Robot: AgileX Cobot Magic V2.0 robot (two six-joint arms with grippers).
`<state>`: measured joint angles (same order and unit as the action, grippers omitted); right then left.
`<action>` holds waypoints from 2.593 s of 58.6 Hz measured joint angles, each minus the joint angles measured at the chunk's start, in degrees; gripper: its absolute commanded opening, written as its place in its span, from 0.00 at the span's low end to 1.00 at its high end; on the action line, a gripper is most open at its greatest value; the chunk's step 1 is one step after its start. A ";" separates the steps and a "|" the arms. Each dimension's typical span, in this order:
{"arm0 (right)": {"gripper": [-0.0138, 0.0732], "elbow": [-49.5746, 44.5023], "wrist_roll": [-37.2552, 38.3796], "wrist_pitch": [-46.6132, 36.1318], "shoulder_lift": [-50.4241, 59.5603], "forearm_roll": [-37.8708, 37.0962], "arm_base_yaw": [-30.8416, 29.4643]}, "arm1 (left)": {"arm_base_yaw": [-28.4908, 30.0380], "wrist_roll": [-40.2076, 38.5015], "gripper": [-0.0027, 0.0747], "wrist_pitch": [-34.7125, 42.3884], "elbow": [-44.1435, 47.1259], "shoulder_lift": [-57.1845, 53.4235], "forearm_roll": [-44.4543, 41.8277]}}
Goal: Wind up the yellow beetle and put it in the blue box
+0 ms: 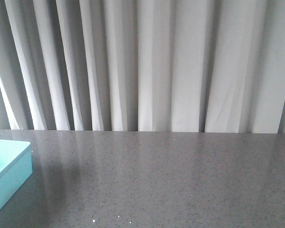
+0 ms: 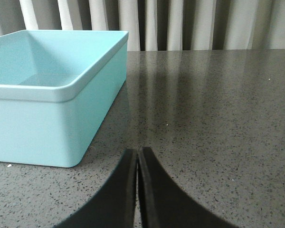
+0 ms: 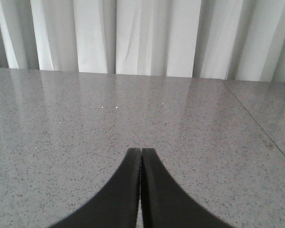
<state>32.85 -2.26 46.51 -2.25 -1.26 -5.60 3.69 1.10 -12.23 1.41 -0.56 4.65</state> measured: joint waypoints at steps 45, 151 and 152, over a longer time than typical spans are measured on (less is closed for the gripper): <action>0.15 -15.60 0.02 -11.91 0.03 0.95 0.00 | 0.00 -0.04 0.03 0.00 0.00 0.00 -0.04; 0.15 -34.41 0.02 -53.30 3.01 -0.89 0.00 | 0.00 -0.04 0.03 -0.11 0.00 0.00 -0.04; 0.15 -34.41 0.02 -53.30 3.01 -0.89 0.00 | 0.00 -0.04 0.03 -0.11 0.00 0.00 -0.04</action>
<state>-1.56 -2.24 -6.79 0.77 -2.14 -5.60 3.69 1.06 -12.34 1.41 -0.56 4.61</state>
